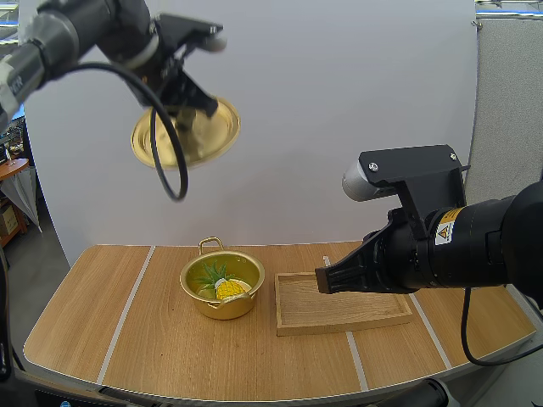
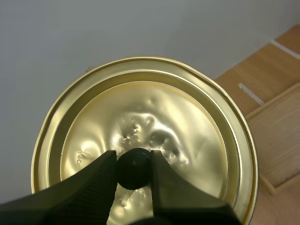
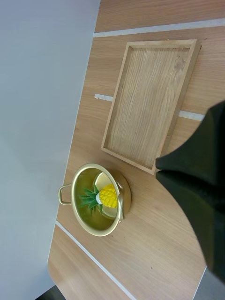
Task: Open the pot, put the pineapple inside, and close it
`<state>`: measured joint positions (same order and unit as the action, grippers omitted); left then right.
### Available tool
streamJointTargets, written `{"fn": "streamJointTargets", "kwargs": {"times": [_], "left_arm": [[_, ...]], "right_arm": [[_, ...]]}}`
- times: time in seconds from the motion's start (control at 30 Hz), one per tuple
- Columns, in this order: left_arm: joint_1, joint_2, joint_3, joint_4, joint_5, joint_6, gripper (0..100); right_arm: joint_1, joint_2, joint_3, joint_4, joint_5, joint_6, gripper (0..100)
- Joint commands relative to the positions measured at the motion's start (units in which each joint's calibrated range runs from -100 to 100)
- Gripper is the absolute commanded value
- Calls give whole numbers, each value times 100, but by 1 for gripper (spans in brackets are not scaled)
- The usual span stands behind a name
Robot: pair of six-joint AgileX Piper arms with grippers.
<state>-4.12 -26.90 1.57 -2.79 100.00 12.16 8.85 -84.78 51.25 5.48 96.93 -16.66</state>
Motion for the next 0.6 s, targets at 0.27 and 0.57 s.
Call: {"fn": "streamJointTargets", "kwargs": {"times": [0.27, 0.57], "left_arm": [[-21, -39, 2045, -42, -1601, 533, 0], [-21, 422, 2517, -633, -2195, 1230, 0]], "right_arm": [[-20, -55, -1, -19, 9, -52, 0], [-20, -55, -1, -19, 9, -52, 0]]}}
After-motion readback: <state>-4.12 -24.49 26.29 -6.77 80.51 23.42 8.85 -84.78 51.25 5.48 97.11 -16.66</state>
